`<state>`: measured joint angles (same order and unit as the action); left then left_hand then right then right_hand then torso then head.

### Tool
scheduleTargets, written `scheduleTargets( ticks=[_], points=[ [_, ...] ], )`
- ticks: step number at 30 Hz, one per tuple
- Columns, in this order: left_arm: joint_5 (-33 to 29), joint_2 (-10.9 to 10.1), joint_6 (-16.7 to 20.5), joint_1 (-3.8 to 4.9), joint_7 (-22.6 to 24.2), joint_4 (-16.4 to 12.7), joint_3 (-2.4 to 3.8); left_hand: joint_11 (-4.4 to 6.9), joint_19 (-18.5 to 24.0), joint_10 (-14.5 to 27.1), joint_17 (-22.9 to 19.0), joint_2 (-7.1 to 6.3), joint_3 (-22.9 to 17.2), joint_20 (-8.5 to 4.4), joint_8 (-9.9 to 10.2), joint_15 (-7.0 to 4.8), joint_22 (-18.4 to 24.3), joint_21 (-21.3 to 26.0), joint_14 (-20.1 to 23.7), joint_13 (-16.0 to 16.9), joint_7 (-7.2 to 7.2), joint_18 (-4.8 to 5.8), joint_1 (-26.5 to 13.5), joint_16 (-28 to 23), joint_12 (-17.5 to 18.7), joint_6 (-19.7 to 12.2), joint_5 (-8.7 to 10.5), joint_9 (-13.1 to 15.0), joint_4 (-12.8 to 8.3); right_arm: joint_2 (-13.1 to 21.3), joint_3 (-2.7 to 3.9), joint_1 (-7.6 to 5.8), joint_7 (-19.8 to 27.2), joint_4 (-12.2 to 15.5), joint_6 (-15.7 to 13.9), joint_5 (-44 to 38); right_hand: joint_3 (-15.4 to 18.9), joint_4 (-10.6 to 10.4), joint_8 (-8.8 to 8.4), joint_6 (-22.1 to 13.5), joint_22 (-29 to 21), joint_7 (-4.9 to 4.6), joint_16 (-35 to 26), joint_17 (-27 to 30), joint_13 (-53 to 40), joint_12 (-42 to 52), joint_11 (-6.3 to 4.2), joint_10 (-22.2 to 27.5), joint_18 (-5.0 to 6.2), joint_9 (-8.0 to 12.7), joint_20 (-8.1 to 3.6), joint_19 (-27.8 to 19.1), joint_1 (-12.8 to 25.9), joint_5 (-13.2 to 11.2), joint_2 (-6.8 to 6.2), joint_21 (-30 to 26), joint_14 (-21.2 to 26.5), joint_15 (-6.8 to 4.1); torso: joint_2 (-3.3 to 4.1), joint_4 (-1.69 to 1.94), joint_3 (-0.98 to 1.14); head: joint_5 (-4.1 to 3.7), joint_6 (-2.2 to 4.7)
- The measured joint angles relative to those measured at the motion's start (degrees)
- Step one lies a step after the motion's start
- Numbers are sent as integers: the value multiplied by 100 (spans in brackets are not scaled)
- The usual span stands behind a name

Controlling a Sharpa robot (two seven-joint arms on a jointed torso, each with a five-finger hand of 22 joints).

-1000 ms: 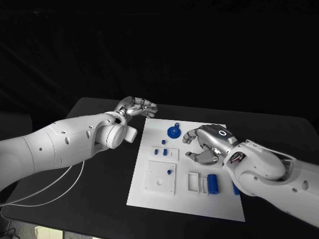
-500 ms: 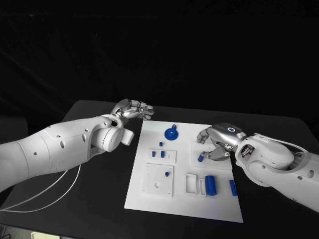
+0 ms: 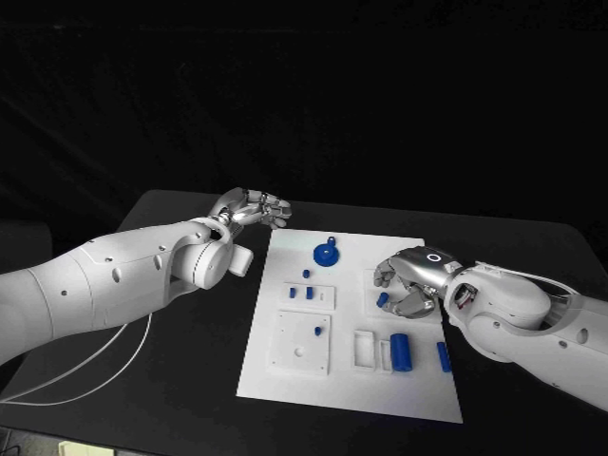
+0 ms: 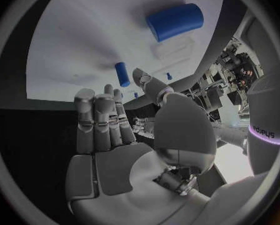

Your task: Assemble the parts on the task board

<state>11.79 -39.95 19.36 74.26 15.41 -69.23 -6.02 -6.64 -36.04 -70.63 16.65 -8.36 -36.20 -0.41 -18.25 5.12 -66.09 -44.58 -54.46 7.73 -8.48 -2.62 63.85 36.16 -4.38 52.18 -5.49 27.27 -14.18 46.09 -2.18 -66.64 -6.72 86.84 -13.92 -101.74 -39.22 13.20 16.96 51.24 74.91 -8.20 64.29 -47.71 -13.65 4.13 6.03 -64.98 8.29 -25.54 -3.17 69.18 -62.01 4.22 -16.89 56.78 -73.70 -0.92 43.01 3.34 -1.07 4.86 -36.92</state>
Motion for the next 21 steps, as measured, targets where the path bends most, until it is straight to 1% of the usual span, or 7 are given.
scheduleTargets(
  ticks=[4, 7, 10, 11, 17, 19, 21],
  points=[
    [-1, -13, -1, 0, 0, -1, 0, 0, 0, 0, 4, 0, 0, 0, 0, 0, 0, 0, 0, 0, 0, 0, 0, 0, 0, 0, 0, 0, 0, -1, -37, 16, 0, -16, 47, -6, -69, -69, 0, 32, 0, -30, 0, 9, 21, 0, -45, -33, 1, 0, 0, 0, 0, 0, 0, 0, 0, 0, 0, 0, -3, 3, -8],
    [-1, -17, -1, 0, 0, -2, 0, 0, 0, 0, 5, 0, 0, 0, 0, 0, 0, 0, 0, 0, 0, 0, 0, 0, 0, 0, 0, 0, 0, -21, -42, 25, -1, -19, 68, -18, -271, -156, 31, 85, 0, -23, 2, 17, 34, 11, -59, -109, 1, 0, 0, 0, -115, -111, -9, 0, -1, -1, 0, -1, -3, 9, -13],
    [-2, -18, -1, 0, 0, -3, 0, 0, 0, 0, 5, 0, 0, 0, 0, 0, 1, 0, 0, 0, 0, 0, 0, 0, 0, 0, 0, 0, 0, -40, -45, 26, -2, -20, 78, -28, -481, -286, 80, 157, 0, -11, 27, 17, 34, 47, -84, -212, 1, -10, 10, 11, -189, -111, 53, 0, -3, -3, 0, -2, -3, 14, -14],
    [-2, -19, -1, 0, 0, -4, 0, 0, 0, 0, 11, 0, 0, 0, 0, 0, 1, 0, 0, -2, 0, 0, 0, 0, 0, 0, 0, 0, 0, -45, -45, 27, -2, -20, 80, -32, -557, -349, 101, 162, 0, -9, 27, 17, 34, 79, -94, -245, 1, -22, 10, 11, -213, -111, 33, 0, -10, -9, 0, -1, -3, 15, -14],
    [-3, -21, -2, 0, 0, -4, 0, 0, 0, 0, 12, 0, 10, 0, 0, 0, -1, 0, 0, -5, 0, 0, 0, 0, 0, 0, 0, 0, 10, -64, -46, 36, -2, -21, 84, -64, -739, -485, 212, 343, -1, 30, 49, 24, 10, 190, -170, -492, 0, -67, 20, 21, -347, -111, 166, 0, -27, -91, 0, -2, -3, 15, -25],
    [-3, -20, -3, 0, 0, -3, 0, 0, 0, 0, 19, 0, 15, 0, 0, 0, -4, 0, 0, -5, 0, 0, 0, 0, 0, 0, 0, 0, 15, -64, -47, 40, -5, -21, 83, -81, -761, -473, 232, 399, -1, 50, 50, 24, -21, 229, -199, -587, 0, -86, 20, 21, -353, -111, 196, 0, -36, -119, 0, -2, -3, 15, -29],
    [-3, -19, -3, 0, 0, -1, 0, 0, 0, 0, 19, 0, 15, 0, 0, 0, -4, 0, 0, -5, 0, 0, 0, 0, 0, 0, 0, 0, 15, -64, -47, 42, -10, -20, 83, -104, -808, -470, 268, 431, -1, 77, 50, 24, -39, 259, -231, -628, 0, -100, 21, 21, -395, -111, 278, 0, -30, -134, -1, -2, -3, 15, -33]
  ],
)
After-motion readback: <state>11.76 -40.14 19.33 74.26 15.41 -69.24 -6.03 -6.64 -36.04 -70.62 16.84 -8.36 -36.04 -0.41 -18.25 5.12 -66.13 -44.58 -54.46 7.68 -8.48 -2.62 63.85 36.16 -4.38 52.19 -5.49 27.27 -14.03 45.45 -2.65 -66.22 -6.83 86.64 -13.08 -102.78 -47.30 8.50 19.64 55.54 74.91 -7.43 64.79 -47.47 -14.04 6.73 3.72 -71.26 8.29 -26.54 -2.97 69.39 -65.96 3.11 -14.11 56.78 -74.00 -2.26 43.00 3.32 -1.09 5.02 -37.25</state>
